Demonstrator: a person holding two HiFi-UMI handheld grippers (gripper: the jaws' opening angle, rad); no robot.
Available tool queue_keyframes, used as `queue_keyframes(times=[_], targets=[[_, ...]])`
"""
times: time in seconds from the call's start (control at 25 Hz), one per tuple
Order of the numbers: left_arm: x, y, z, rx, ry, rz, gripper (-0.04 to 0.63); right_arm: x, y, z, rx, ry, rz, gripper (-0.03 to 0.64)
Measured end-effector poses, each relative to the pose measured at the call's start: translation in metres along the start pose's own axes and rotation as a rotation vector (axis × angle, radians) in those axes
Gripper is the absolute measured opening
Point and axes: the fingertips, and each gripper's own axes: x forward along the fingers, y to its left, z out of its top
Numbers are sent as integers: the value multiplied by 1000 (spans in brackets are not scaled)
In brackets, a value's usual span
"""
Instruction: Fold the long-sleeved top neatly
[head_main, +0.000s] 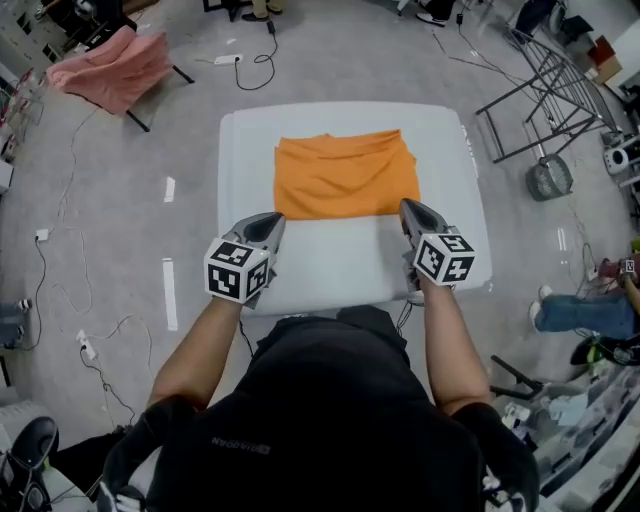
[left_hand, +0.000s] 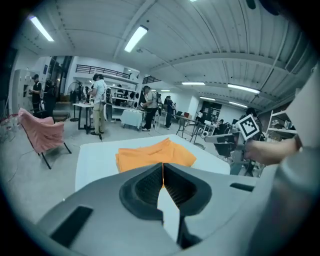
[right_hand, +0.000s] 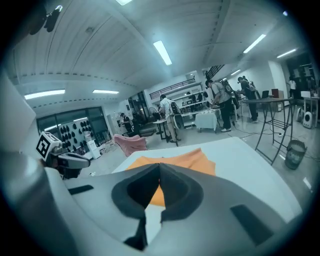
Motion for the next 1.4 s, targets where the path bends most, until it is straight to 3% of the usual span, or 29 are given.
queue_keyframes(times=[0.32,0.44,0.68,0.92,1.16,1.36,1.4], targets=[[-2,-24,-28,41,53,6,8,25,-83,-19,-22,92,-113,13],[-1,-27,-35,10,57,32,8,50,-121,-32,2,177,-138,86],[4,-26,-40,-110,55,107,8,108,-178,-47,104,296,-88,217],[-3,-22,-58,-197,80,200,8,145,-190,-70,199,377,4,291],[2,-24,-66,-254,79,240,8,147,-186,-70,200,384,60,296],[7,-28,-60,-250,72,243,8,151,-184,-76,171,446,1,270],[7,-29,-59,-250,71,243,8,150,-181,-78,157,460,-5,240]])
